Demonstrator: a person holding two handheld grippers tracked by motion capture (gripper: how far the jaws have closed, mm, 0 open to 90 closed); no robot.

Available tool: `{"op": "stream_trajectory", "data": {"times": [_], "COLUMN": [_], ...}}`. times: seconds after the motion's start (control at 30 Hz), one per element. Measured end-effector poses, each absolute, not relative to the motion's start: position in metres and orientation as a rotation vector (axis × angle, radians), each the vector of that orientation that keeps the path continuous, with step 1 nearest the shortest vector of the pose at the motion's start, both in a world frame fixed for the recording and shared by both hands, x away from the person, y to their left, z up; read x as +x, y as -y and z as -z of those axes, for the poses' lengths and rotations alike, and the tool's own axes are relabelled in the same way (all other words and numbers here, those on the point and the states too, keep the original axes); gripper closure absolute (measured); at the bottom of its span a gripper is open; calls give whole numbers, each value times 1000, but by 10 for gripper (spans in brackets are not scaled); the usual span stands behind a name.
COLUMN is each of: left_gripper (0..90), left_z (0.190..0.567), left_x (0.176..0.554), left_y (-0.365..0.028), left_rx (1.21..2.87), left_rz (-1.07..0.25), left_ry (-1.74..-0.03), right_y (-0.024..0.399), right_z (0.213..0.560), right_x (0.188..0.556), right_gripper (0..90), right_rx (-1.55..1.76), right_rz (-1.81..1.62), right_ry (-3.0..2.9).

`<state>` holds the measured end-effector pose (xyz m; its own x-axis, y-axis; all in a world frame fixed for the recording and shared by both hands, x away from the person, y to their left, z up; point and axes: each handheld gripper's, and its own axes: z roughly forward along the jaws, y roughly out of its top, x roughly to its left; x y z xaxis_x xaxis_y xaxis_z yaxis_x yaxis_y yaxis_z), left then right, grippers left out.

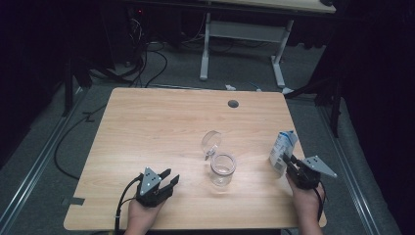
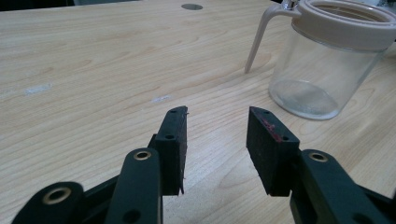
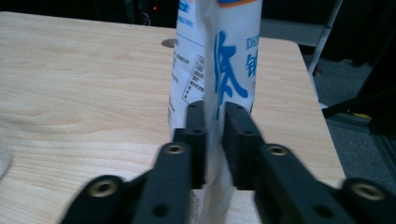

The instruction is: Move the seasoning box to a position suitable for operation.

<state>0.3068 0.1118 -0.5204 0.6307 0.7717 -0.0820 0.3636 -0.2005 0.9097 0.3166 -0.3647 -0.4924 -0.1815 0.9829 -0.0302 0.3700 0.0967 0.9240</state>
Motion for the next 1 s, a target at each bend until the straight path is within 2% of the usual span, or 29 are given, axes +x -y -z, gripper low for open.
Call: {"op": "stream_trajectory", "data": {"times": [0.17, 1.0], "left_gripper": [583, 497], "left_z": [521, 511], "left_x": [306, 307], "left_y": [-111, -99], "left_rx": [1811, 1775], "left_rz": [-488, -390], "left_ry": [-912, -787], "right_y": [368, 344], "right_z": [493, 469], "right_x": [316, 298], "right_gripper": [890, 900], "right_rx": [1343, 1255], "right_rz": [-1104, -1225], "right_ry": [-1672, -1828]}}
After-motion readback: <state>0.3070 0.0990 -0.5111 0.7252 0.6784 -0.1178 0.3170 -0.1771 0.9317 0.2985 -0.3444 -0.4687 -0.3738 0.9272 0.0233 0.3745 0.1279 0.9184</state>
